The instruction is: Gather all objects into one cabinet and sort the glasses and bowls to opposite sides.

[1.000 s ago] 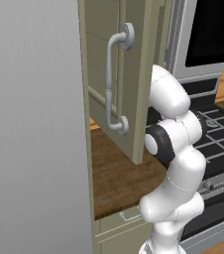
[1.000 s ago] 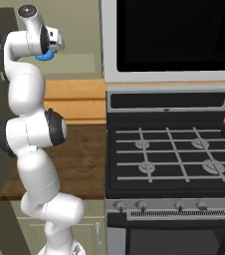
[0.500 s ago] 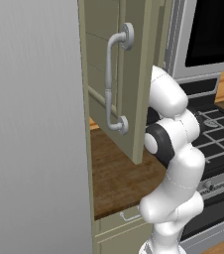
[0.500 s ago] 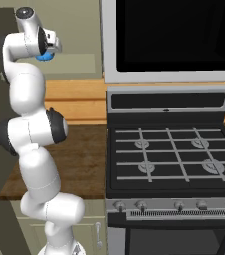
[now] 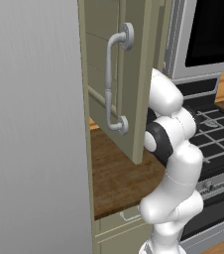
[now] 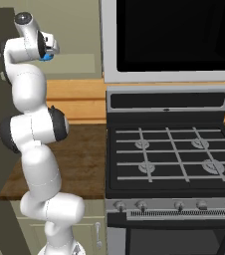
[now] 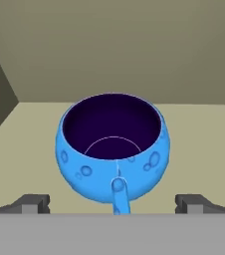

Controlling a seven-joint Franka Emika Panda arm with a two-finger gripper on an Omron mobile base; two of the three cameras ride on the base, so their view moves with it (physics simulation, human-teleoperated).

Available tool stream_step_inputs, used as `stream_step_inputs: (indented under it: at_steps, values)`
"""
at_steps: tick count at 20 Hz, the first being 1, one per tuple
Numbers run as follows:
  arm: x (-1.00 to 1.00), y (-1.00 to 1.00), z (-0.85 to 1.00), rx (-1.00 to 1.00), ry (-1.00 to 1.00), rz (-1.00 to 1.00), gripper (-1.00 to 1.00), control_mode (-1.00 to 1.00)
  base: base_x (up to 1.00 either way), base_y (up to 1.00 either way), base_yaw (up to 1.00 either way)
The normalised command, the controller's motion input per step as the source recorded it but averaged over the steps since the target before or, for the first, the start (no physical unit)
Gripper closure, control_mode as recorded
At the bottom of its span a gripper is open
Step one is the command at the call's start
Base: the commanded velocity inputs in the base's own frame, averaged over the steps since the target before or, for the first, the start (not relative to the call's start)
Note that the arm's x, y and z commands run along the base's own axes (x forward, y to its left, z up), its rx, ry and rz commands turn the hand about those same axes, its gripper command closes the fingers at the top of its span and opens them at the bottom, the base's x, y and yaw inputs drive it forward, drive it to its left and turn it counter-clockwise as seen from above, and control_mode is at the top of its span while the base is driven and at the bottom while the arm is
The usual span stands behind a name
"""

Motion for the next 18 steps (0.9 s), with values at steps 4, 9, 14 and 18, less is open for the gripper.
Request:
stream_step_inputs:
  at_steps: [4,9,14,18]
  values:
    - [0.00,0.00,0.00,0.00,0.00,0.00,-1.00,-1.00,0.00,0.00,0.00]
    - [0.06,0.00,0.00,0.00,0.04,0.00,-1.00,-1.00,0.00,0.00,0.00]
    - [0.16,0.00,0.00,0.00,0.05,0.00,-1.00,-1.00,0.00,0.00,0.00]
    - [0.00,0.00,0.00,0.00,0.00,0.00,-1.00,-1.00,0.00,0.00,0.00]
